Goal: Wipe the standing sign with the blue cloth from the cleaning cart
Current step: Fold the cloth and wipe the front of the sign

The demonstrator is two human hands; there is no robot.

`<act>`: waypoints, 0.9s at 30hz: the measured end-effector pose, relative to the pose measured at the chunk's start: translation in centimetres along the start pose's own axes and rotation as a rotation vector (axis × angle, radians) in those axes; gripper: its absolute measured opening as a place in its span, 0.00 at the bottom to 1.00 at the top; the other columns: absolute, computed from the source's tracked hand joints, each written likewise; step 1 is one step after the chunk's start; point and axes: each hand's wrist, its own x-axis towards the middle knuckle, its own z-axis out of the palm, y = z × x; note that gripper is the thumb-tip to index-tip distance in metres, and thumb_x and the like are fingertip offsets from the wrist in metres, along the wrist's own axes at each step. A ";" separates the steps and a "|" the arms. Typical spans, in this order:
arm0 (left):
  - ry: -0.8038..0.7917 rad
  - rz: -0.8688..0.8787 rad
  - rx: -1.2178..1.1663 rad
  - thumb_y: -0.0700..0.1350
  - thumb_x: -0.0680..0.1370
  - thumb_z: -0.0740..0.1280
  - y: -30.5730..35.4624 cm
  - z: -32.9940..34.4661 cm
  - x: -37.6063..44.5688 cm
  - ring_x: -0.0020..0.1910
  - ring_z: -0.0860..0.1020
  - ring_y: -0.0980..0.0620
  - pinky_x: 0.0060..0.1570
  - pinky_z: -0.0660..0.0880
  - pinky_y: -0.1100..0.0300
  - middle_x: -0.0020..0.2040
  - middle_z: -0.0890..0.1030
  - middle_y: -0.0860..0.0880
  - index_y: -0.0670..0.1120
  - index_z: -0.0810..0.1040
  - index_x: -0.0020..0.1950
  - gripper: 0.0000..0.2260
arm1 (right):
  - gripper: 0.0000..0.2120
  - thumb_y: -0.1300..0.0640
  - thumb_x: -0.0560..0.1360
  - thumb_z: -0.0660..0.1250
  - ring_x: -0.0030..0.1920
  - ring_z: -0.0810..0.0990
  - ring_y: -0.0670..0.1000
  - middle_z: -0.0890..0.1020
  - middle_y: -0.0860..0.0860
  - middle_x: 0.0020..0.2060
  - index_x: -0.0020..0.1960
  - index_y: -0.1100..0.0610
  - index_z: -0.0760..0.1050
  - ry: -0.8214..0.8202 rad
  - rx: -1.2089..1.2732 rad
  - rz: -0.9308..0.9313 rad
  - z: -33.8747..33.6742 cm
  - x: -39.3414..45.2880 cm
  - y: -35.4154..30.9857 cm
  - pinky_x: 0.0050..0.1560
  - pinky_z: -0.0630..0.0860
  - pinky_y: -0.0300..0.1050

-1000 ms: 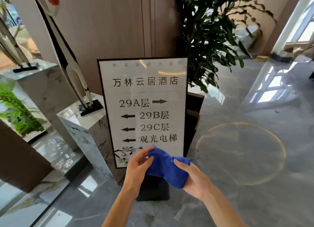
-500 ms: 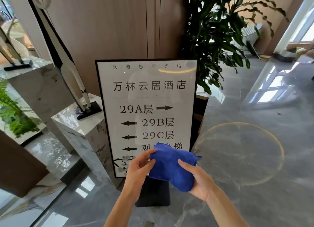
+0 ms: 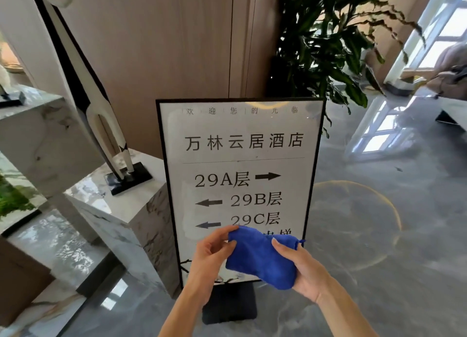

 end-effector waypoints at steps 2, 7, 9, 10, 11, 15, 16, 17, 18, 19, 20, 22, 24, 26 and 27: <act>0.001 -0.013 0.005 0.35 0.80 0.67 -0.1 -0.5 0.5 0.58 0.83 0.50 0.57 0.78 0.54 0.56 0.86 0.49 0.54 0.84 0.60 0.16 | 0.17 0.54 0.76 0.72 0.61 0.83 0.61 0.84 0.61 0.60 0.62 0.59 0.81 0.032 -0.021 -0.057 0.5 0.4 0.2 0.51 0.83 0.53; 0.007 -0.012 0.032 0.36 0.80 0.67 0.2 -0.9 2.1 0.46 0.81 0.53 0.45 0.77 0.61 0.48 0.86 0.49 0.55 0.84 0.58 0.15 | 0.23 0.48 0.70 0.75 0.59 0.85 0.56 0.87 0.56 0.56 0.63 0.56 0.79 0.197 -0.198 -0.231 1.5 1.6 0.2 0.49 0.83 0.45; -0.005 -0.015 0.036 0.35 0.80 0.67 0.6 -1.0 2.7 0.42 0.80 0.56 0.43 0.76 0.65 0.42 0.85 0.54 0.55 0.85 0.56 0.16 | 0.18 0.49 0.71 0.73 0.59 0.84 0.55 0.87 0.55 0.56 0.59 0.52 0.82 0.200 -0.243 -0.274 1.4 2.1 -0.3 0.52 0.83 0.44; -0.013 -0.015 0.036 0.34 0.80 0.67 0.8 -1.0 3.0 0.41 0.79 0.57 0.42 0.75 0.67 0.40 0.83 0.57 0.55 0.85 0.56 0.16 | 0.15 0.49 0.72 0.72 0.59 0.85 0.55 0.87 0.55 0.56 0.57 0.51 0.84 0.191 -0.262 -0.281 1.3 2.2 -0.7 0.52 0.83 0.43; -0.019 -0.011 0.037 0.34 0.80 0.67 1.1 -1.0 3.3 0.40 0.79 0.58 0.42 0.75 0.67 0.38 0.83 0.57 0.55 0.85 0.55 0.17 | 0.13 0.48 0.72 0.72 0.59 0.85 0.54 0.87 0.54 0.55 0.55 0.50 0.84 0.180 -0.282 -0.282 1.3 2.4 -1.2 0.52 0.82 0.42; -0.020 0.020 0.061 0.34 0.80 0.66 1.7 -1.0 4.5 0.44 0.78 0.48 0.51 0.79 0.47 0.43 0.83 0.43 0.54 0.84 0.58 0.16 | 0.15 0.43 0.70 0.75 0.61 0.84 0.52 0.87 0.52 0.57 0.55 0.46 0.84 0.127 -0.345 -0.295 1.3 3.1 -2.7 0.59 0.81 0.44; -0.014 0.027 0.070 0.35 0.81 0.66 1.8 -1.0 4.8 0.43 0.78 0.45 0.52 0.78 0.41 0.41 0.81 0.40 0.54 0.84 0.59 0.16 | 0.18 0.41 0.68 0.76 0.62 0.83 0.51 0.86 0.51 0.58 0.56 0.44 0.84 0.117 -0.351 -0.307 1.3 3.3 -2.9 0.61 0.79 0.45; -0.005 0.035 0.078 0.36 0.81 0.66 2.0 -0.9 5.1 0.42 0.78 0.42 0.52 0.78 0.39 0.40 0.79 0.38 0.55 0.84 0.59 0.16 | 0.20 0.38 0.67 0.77 0.62 0.83 0.50 0.86 0.50 0.59 0.57 0.43 0.83 0.113 -0.351 -0.327 1.4 3.5 -3.1 0.63 0.78 0.47; 0.002 0.047 0.084 0.37 0.81 0.67 2.2 -1.0 5.4 0.42 0.79 0.41 0.51 0.78 0.39 0.40 0.79 0.37 0.56 0.83 0.59 0.15 | 0.23 0.36 0.65 0.77 0.63 0.83 0.50 0.86 0.49 0.59 0.57 0.42 0.83 0.114 -0.343 -0.349 1.4 3.6 -3.3 0.63 0.77 0.47; 0.003 0.063 0.092 0.38 0.81 0.67 2.4 -1.0 5.6 0.42 0.80 0.42 0.50 0.79 0.42 0.40 0.80 0.37 0.57 0.83 0.60 0.15 | 0.24 0.34 0.64 0.78 0.63 0.82 0.49 0.85 0.49 0.60 0.57 0.41 0.82 0.114 -0.332 -0.368 1.4 3.8 -3.4 0.63 0.78 0.47; 0.000 0.076 0.098 0.41 0.80 0.68 2.7 -1.1 5.8 0.42 0.80 0.42 0.49 0.79 0.46 0.39 0.81 0.38 0.58 0.83 0.60 0.14 | 0.25 0.33 0.64 0.78 0.63 0.82 0.49 0.85 0.49 0.60 0.57 0.40 0.82 0.107 -0.323 -0.378 1.4 3.8 -3.5 0.63 0.78 0.47; -0.005 0.086 0.102 0.44 0.78 0.68 3.1 -1.1 6.2 0.45 0.80 0.37 0.47 0.76 0.47 0.41 0.82 0.39 0.58 0.82 0.62 0.15 | 0.25 0.33 0.64 0.77 0.64 0.82 0.49 0.85 0.48 0.61 0.59 0.40 0.81 0.076 -0.325 -0.372 1.6 4.0 -3.7 0.63 0.79 0.47; -0.016 0.084 0.083 0.43 0.77 0.67 3.2 -1.1 6.5 0.49 0.82 0.38 0.49 0.78 0.44 0.44 0.84 0.41 0.56 0.81 0.63 0.16 | 0.24 0.34 0.66 0.77 0.64 0.81 0.49 0.84 0.48 0.62 0.60 0.40 0.81 0.040 -0.336 -0.350 2.0 4.1 -3.9 0.62 0.80 0.44; -0.040 0.082 0.044 0.39 0.78 0.66 3.4 -1.0 6.7 0.49 0.83 0.43 0.49 0.80 0.49 0.48 0.85 0.45 0.55 0.81 0.64 0.18 | 0.24 0.37 0.67 0.78 0.65 0.81 0.50 0.84 0.50 0.62 0.61 0.43 0.81 0.024 -0.300 -0.336 2.4 4.3 -4.0 0.59 0.80 0.43; -0.051 0.074 0.005 0.37 0.78 0.65 3.5 -0.9 6.8 0.48 0.83 0.44 0.49 0.79 0.52 0.51 0.85 0.45 0.55 0.80 0.64 0.19 | 0.24 0.38 0.67 0.78 0.65 0.82 0.51 0.84 0.51 0.62 0.60 0.44 0.82 0.024 -0.267 -0.325 2.5 4.5 -4.1 0.58 0.81 0.43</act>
